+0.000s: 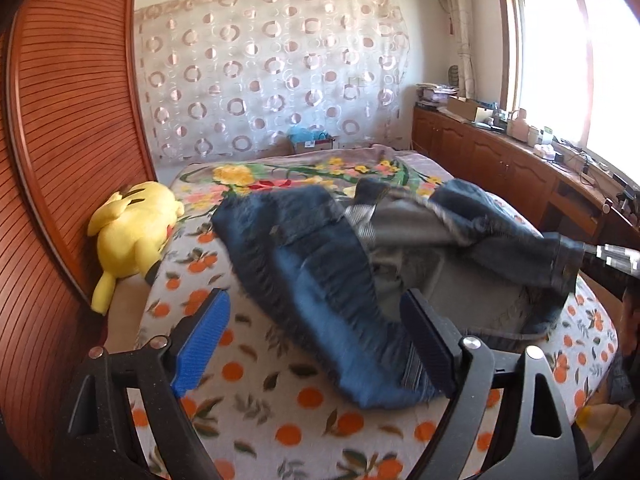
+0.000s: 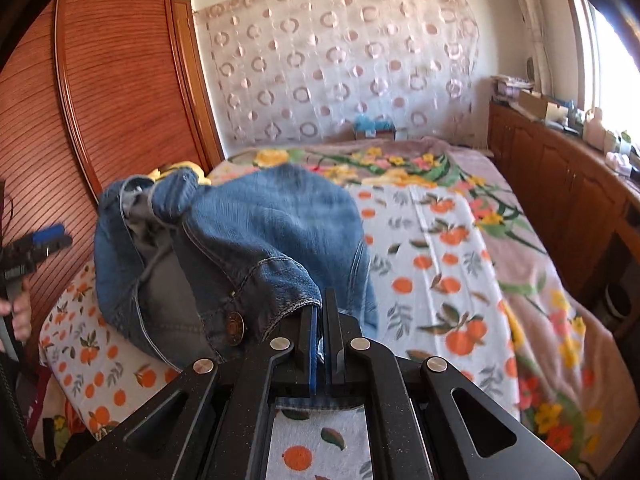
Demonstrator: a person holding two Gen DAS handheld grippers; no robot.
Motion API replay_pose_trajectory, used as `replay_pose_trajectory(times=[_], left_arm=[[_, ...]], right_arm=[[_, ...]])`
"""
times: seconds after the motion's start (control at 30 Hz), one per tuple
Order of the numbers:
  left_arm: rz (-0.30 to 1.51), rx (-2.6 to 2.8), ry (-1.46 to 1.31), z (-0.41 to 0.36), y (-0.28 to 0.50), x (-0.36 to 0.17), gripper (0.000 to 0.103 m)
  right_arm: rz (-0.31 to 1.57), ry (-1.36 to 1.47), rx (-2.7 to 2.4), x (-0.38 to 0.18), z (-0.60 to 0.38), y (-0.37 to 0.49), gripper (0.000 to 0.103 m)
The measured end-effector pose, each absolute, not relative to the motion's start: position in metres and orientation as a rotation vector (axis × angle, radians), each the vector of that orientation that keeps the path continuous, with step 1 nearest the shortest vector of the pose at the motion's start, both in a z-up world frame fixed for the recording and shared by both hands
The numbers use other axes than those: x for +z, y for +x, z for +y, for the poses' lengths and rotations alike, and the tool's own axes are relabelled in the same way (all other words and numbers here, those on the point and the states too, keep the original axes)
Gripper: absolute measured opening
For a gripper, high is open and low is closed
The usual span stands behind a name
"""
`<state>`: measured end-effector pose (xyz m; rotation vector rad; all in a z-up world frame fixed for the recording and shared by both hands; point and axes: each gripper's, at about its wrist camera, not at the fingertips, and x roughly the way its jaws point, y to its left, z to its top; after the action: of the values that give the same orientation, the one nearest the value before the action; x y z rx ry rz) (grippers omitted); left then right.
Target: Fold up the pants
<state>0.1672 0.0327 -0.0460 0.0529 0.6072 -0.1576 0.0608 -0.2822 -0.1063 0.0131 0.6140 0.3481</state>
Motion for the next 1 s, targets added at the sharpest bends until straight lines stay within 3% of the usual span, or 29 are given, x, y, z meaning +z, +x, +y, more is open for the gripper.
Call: replay_pose_trajectory(times=[0.33,0.53,0.67,0.8,1.0], left_arm=[[0.703,-0.147,0.059,0.023,0.244,-0.05,0.079],[0.74,-0.083,0.056,0.027,0.263,-0.059,0.056],[0.732,-0.084,0.044,0.032,0.255,-0.053,0.027],[0.686,-0.108,0.034,0.045,0.232,-0.033,0.018],[0.605,-0.138,0.016,0.065,0.164,-0.006,0.017]], right_arm=[[0.644,0.016,0.368,-0.096,-0.292,0.06,0.002],[0.658,0.022,0.378,-0.088,-0.294,0.089,0.002],[0.659,0.023,0.378,-0.088,-0.287,0.094,0.002],[0.643,0.037,0.374,-0.084,-0.289,0.097,0.002],[0.568,0.067,0.368,-0.062,-0.298,0.085,0.002]])
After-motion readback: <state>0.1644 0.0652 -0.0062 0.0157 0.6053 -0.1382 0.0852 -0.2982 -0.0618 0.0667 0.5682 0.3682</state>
